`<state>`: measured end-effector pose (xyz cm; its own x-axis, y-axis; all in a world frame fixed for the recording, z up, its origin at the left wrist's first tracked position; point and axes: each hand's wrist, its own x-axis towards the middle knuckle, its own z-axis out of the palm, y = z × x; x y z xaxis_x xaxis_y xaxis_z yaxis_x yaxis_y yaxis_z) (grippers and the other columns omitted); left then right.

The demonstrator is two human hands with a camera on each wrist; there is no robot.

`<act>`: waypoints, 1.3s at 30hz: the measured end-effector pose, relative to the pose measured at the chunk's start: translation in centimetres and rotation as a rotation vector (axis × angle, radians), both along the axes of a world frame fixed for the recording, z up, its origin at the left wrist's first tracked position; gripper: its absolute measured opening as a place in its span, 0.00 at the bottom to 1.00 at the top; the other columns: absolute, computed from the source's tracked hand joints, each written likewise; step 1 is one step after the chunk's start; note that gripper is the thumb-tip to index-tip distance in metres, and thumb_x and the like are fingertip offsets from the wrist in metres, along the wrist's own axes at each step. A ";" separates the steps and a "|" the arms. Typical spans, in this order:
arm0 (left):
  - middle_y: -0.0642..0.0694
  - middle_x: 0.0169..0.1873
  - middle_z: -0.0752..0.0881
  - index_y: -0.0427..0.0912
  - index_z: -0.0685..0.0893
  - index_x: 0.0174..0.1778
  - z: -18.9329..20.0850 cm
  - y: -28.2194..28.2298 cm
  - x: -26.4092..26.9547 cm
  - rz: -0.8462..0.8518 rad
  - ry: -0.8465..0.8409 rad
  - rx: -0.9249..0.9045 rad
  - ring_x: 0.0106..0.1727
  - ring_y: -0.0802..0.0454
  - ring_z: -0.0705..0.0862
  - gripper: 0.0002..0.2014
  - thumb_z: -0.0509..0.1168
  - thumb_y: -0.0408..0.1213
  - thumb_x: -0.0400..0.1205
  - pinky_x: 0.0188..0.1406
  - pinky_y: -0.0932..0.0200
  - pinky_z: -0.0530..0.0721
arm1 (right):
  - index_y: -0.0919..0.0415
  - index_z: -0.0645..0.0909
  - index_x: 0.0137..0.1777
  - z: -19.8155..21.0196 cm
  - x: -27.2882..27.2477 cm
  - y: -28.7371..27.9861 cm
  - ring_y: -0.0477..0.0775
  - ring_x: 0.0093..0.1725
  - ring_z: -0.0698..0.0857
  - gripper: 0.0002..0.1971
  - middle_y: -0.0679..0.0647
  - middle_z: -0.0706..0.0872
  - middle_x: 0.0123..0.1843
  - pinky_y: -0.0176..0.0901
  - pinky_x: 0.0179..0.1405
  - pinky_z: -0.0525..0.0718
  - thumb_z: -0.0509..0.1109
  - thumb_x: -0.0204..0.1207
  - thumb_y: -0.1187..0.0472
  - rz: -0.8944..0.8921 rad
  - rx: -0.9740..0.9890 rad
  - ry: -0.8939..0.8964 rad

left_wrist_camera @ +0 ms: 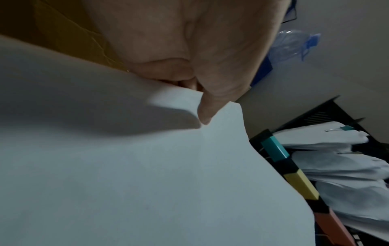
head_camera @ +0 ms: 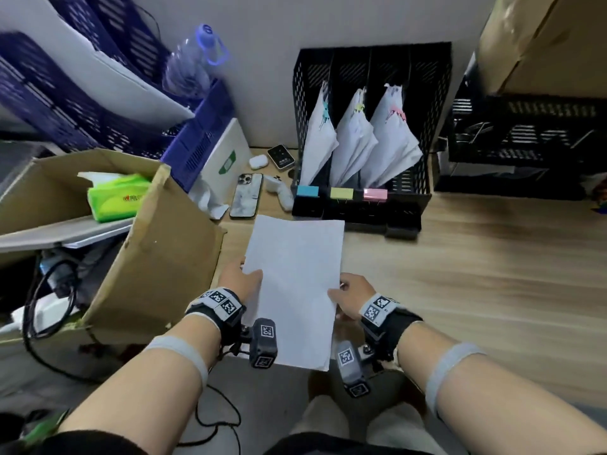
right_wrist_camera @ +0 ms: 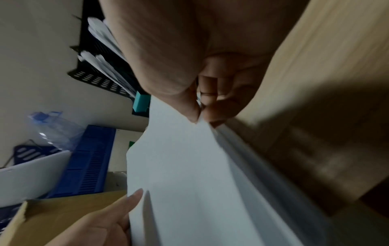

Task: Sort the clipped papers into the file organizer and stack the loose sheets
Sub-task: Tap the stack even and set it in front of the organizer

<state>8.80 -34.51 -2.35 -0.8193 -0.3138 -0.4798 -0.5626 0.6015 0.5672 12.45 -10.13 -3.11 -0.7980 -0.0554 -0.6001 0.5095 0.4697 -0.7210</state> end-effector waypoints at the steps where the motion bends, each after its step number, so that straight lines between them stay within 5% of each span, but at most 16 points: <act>1: 0.41 0.65 0.86 0.37 0.78 0.72 -0.3 -0.5 -0.2 0.010 -0.005 0.017 0.66 0.40 0.84 0.22 0.69 0.36 0.81 0.59 0.56 0.78 | 0.61 0.87 0.48 -0.5 -0.4 -0.9 0.62 0.35 0.91 0.12 0.60 0.92 0.42 0.53 0.37 0.92 0.67 0.69 0.57 -0.009 0.017 -0.010; 6: 0.38 0.75 0.78 0.38 0.69 0.80 -2.4 -2.5 -1.2 -0.012 -0.072 0.066 0.74 0.41 0.78 0.30 0.70 0.35 0.82 0.70 0.52 0.74 | 0.57 0.81 0.49 -2.8 -1.1 -3.1 0.64 0.40 0.91 0.07 0.58 0.90 0.41 0.59 0.46 0.91 0.69 0.71 0.60 -0.110 0.044 -0.071; 9: 0.39 0.73 0.80 0.41 0.70 0.79 -3.7 -3.3 -1.7 -0.043 -0.107 0.036 0.69 0.39 0.82 0.33 0.73 0.37 0.79 0.70 0.47 0.80 | 0.55 0.74 0.67 -3.5 -1.0 -3.2 0.62 0.61 0.85 0.22 0.57 0.83 0.63 0.45 0.54 0.83 0.72 0.73 0.57 -0.231 0.151 -0.111; 11: 0.40 0.70 0.82 0.44 0.71 0.77 -4.3 -3.4 -1.8 -0.057 -0.139 -0.010 0.66 0.38 0.83 0.34 0.74 0.42 0.75 0.68 0.44 0.82 | 0.59 0.66 0.76 -3.5 -0.7 -3.5 0.60 0.67 0.81 0.31 0.58 0.76 0.73 0.45 0.61 0.80 0.72 0.74 0.56 -0.280 0.132 -0.163; 13: 0.41 0.69 0.82 0.45 0.71 0.76 -4.7 -3.2 -2.1 -0.057 -0.142 -0.046 0.66 0.37 0.83 0.34 0.74 0.43 0.74 0.67 0.46 0.83 | 0.61 0.62 0.79 -3.6 -0.7 -4.2 0.60 0.63 0.80 0.35 0.57 0.77 0.68 0.51 0.65 0.81 0.71 0.74 0.56 -0.334 0.024 -0.226; 16: 0.42 0.67 0.83 0.43 0.71 0.76 -5.0 -2.3 -2.7 -0.064 -0.147 -0.056 0.65 0.37 0.84 0.32 0.73 0.42 0.76 0.64 0.48 0.84 | 0.64 0.67 0.75 -3.9 -1.4 -5.0 0.59 0.50 0.78 0.37 0.55 0.76 0.55 0.48 0.51 0.82 0.70 0.67 0.49 -0.351 0.009 -0.277; 21: 0.42 0.60 0.85 0.39 0.71 0.73 -5.7 -1.9 -3.4 -0.055 -0.232 -0.009 0.56 0.40 0.84 0.30 0.73 0.41 0.78 0.51 0.53 0.81 | 0.64 0.68 0.75 -4.5 -2.1 -4.4 0.59 0.50 0.84 0.37 0.58 0.84 0.60 0.46 0.42 0.80 0.69 0.67 0.48 -0.317 0.069 -0.319; 25: 0.44 0.50 0.89 0.36 0.85 0.60 -6.3 -1.0 -3.4 -0.101 -0.282 0.099 0.47 0.42 0.85 0.16 0.72 0.37 0.78 0.47 0.57 0.81 | 0.67 0.75 0.65 -4.6 -2.4 -3.8 0.57 0.42 0.82 0.23 0.59 0.83 0.54 0.42 0.40 0.79 0.64 0.71 0.58 -0.253 0.141 -0.330; 29: 0.43 0.55 0.89 0.38 0.85 0.63 -6.4 0.2 -3.1 -0.192 -0.199 0.180 0.56 0.41 0.87 0.16 0.68 0.32 0.78 0.55 0.54 0.83 | 0.61 0.73 0.64 -5.0 -1.9 -2.7 0.62 0.54 0.84 0.22 0.60 0.82 0.60 0.50 0.55 0.85 0.59 0.69 0.61 -0.276 0.173 -0.210; 35: 0.48 0.52 0.92 0.49 0.84 0.62 -3.7 3.4 -3.7 -0.222 -0.023 0.480 0.56 0.44 0.91 0.24 0.69 0.39 0.68 0.62 0.41 0.87 | 0.62 0.74 0.64 -1.4 -0.9 0.9 0.57 0.47 0.84 0.19 0.61 0.86 0.56 0.40 0.39 0.81 0.59 0.73 0.73 -0.528 -0.010 0.080; 39: 0.47 0.50 0.92 0.44 0.86 0.59 2.4 8.8 -6.0 -0.172 0.200 0.710 0.54 0.44 0.90 0.21 0.70 0.29 0.69 0.55 0.51 0.88 | 0.59 0.76 0.63 4.2 -2.7 3.8 0.52 0.45 0.83 0.19 0.54 0.86 0.51 0.35 0.37 0.78 0.61 0.73 0.74 -0.666 -0.005 0.381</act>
<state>2.82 -25.73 0.03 -0.9215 0.1554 -0.3560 -0.3393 0.1241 0.9325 9.73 -6.32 1.05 -0.8158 0.5075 -0.2774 0.3993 0.1472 -0.9049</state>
